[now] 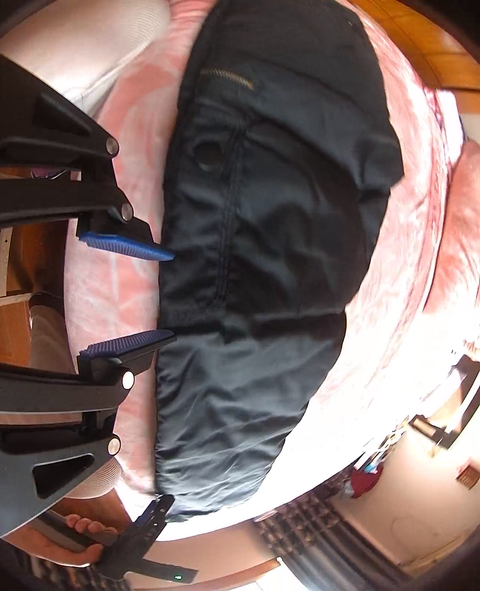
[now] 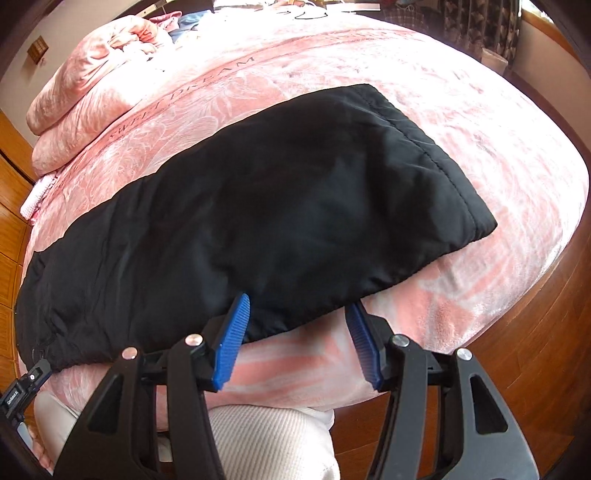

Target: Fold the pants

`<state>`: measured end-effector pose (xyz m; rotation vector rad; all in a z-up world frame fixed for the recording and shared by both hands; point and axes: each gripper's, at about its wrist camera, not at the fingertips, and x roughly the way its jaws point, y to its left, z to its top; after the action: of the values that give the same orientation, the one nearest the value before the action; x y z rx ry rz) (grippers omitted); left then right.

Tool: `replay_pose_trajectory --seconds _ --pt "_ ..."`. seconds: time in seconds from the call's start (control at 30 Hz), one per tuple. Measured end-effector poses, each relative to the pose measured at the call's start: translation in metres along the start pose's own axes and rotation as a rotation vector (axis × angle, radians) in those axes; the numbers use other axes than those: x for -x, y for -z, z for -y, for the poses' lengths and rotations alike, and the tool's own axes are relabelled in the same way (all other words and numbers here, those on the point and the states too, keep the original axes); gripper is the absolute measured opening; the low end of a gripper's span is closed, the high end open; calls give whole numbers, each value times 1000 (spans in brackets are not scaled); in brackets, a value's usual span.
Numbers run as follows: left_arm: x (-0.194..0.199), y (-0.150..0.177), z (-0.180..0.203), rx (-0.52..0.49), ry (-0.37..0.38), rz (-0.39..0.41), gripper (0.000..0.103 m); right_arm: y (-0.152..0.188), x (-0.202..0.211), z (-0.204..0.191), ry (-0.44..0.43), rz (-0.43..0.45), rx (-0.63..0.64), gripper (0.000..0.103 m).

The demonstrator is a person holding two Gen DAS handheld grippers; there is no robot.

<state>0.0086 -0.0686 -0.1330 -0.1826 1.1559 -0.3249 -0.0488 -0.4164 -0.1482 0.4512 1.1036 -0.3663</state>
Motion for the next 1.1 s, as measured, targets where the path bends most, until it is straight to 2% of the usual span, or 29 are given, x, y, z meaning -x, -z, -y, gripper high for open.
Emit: replay_pose_trajectory --seconds 0.1,0.2,0.23,0.27,0.3,0.37,0.43,0.5,0.6,0.67,0.7,0.73,0.87,1.0,1.1 --pt "-17 -5 16 -50 3 -32 39 -2 1 1 2 -11 -15 56" --pt "-29 -7 17 -76 -24 -43 40 -3 3 17 -18 -14 -60 59" --pt "-31 -8 16 -80 -29 -42 40 -4 3 21 -23 -10 -67 56" --pt "-33 -10 14 -78 -33 -41 40 -6 1 23 -30 -5 -69 51" --pt "-35 -11 13 -70 -33 -42 40 -9 -1 22 -45 -2 -65 38" --pt "-35 -14 11 -57 -35 -38 40 -17 -3 21 -51 1 -50 31" --pt "-37 -17 11 -53 -42 -32 41 -25 1 19 -51 38 -30 12" --pt "-38 -17 13 -57 -45 -29 44 -32 2 22 -73 50 -29 12" --pt "-42 -12 19 -91 -58 -16 51 -29 -11 32 -83 -7 -67 14" --pt "-41 -6 23 -117 -71 -7 51 -24 -9 34 -88 4 -60 19" --pt "-40 -5 24 -124 -72 -6 51 -22 -5 34 -84 7 -61 27" --pt "-37 -5 23 -123 -66 -9 51 -21 -1 35 -77 14 -57 29" --pt "-22 -9 15 -84 -24 -23 51 -16 23 34 -29 54 -61 33" --pt "2 -9 -5 -81 -41 -4 51 -9 42 -11 -67 85 76 33" --pt "12 -7 -26 -45 -59 -8 51 -3 45 -63 -148 81 173 37"
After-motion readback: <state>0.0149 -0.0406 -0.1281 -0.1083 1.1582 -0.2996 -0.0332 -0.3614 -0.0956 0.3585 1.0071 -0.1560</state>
